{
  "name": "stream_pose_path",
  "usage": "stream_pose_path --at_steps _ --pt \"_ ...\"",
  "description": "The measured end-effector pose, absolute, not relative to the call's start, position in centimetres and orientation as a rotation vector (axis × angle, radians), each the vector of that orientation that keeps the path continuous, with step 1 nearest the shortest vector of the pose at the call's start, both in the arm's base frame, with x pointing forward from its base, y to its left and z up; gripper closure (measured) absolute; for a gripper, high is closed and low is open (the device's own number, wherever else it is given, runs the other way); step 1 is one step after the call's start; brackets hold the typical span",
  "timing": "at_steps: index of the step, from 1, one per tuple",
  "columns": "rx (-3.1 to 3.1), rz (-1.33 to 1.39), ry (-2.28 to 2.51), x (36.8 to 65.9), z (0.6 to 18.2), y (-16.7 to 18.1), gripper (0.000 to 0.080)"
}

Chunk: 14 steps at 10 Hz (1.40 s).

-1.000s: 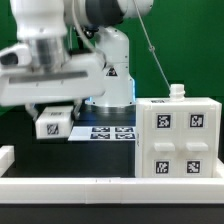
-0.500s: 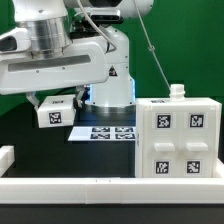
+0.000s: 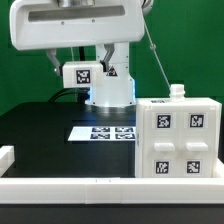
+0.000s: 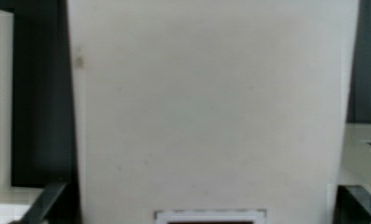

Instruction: Assemble cabinet

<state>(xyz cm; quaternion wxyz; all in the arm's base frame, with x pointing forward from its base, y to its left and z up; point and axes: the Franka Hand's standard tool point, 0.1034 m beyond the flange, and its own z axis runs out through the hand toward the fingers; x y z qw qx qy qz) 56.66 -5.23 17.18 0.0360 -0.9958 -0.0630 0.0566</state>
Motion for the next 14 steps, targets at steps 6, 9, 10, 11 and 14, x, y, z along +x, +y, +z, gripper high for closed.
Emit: stream_pose_path --at_steps 6,9,10,11,14 --pt "-3.082 0.214 -0.132 58.0 18.4 -0.6 0.0246" --pt "-3.084 0.166 -0.109 60.3 19.2 2.3 0.0246" --pt "-3.082 0.185 -0.103 59.9 19.0 2.1 0.0246" --pt "-3.082 0.183 -0.104 60.0 19.0 2.1 0.0246" --pt "-3.085 0.18 -0.04 60.2 19.3 4.3 0.0246"
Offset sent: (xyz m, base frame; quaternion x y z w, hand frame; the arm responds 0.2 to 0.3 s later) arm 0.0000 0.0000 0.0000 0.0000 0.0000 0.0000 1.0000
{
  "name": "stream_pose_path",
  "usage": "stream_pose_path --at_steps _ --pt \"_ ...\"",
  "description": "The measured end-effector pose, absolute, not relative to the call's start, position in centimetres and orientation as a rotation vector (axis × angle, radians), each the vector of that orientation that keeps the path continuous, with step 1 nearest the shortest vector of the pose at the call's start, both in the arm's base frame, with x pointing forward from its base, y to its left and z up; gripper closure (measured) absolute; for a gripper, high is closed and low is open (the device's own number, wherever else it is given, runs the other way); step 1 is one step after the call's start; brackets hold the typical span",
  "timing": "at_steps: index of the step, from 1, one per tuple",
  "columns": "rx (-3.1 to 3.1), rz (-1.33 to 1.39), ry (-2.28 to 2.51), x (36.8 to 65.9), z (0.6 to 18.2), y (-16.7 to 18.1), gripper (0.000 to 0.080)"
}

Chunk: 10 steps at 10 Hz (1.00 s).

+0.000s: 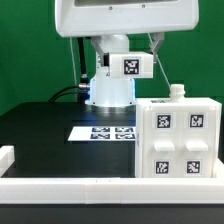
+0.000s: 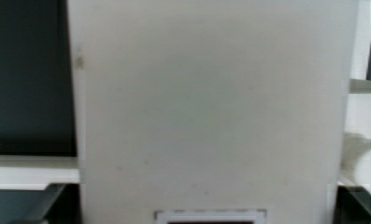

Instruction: Assemble cabinet

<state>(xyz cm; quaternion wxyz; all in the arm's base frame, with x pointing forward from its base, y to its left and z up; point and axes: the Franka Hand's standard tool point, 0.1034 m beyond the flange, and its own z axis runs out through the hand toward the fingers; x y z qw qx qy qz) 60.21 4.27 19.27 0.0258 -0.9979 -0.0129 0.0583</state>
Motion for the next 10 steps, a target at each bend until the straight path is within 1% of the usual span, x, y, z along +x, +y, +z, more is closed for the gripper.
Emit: stream_pose_path --at_steps 1,4,8,10 --pt "-3.081 0.18 -0.039 60.2 19.3 5.9 0.0246" --pt "-3.078 0.184 -0.035 59.9 19.0 8.5 0.0246" --pt "-3.08 0.194 -0.048 59.9 17.1 9.4 0.0246" --pt "-3.079 0.179 -0.054 60.1 17.1 9.8 0.0246"
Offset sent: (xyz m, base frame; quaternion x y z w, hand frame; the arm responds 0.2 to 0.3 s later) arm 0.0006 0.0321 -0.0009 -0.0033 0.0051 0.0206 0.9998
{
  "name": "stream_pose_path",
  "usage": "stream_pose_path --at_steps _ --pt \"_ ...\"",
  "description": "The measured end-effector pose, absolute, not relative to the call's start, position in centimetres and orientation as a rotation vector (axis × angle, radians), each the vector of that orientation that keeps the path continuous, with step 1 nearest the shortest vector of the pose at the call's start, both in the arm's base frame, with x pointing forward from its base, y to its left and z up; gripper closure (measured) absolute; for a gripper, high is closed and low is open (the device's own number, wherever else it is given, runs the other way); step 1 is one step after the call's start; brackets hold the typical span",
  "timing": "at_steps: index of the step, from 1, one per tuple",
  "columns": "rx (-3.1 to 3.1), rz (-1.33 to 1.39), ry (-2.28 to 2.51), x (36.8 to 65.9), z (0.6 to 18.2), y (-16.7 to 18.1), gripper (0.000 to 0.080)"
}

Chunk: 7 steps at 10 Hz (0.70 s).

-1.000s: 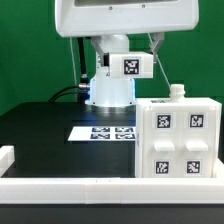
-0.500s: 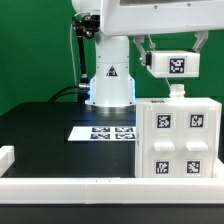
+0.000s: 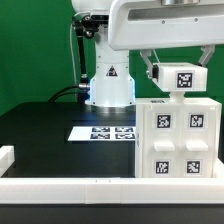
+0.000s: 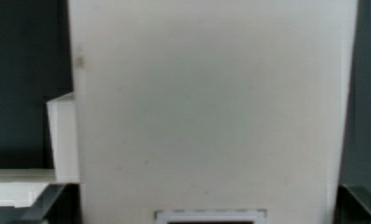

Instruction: Assemble cabinet

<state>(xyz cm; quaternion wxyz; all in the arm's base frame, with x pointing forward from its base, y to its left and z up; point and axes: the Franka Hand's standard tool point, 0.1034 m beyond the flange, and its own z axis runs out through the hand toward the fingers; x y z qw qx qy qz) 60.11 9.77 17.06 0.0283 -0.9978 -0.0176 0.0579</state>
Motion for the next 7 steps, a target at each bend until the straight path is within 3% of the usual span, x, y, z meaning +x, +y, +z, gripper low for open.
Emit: stream_pose_path --at_steps 7 --pt "-3.08 0.143 -0.06 60.56 17.02 10.03 0.0246"
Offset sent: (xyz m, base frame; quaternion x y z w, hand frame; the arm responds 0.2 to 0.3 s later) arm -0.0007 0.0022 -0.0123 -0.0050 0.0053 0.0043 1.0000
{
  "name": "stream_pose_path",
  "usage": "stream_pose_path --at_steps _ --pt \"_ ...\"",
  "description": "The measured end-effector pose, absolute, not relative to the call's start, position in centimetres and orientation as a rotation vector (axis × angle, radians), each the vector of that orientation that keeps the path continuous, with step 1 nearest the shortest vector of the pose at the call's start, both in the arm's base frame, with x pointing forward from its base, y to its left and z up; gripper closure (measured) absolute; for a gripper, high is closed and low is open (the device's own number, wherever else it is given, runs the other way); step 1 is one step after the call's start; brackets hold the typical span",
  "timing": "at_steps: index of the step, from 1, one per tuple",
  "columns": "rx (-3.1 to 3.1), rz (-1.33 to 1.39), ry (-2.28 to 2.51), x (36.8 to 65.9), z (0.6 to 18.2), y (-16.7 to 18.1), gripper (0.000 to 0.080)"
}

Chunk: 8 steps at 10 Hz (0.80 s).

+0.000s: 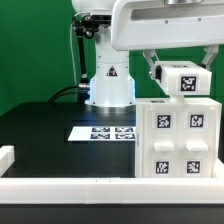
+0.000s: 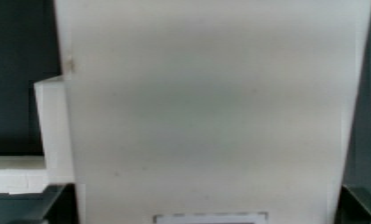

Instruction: Assemble cabinet

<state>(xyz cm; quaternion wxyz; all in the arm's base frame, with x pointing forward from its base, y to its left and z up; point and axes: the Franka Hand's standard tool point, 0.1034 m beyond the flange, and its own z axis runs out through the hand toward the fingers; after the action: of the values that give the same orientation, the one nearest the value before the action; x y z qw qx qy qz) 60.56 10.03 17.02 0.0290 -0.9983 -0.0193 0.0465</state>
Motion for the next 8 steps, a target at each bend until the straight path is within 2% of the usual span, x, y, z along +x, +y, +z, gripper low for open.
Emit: stream_pose_path --at_steps 3,8 --pt "-3.079 0.12 -0.068 59.9 17.1 10.3 0.0246" --pt "-3.081 0.086 -0.073 59.0 16.0 10.0 0.0246"
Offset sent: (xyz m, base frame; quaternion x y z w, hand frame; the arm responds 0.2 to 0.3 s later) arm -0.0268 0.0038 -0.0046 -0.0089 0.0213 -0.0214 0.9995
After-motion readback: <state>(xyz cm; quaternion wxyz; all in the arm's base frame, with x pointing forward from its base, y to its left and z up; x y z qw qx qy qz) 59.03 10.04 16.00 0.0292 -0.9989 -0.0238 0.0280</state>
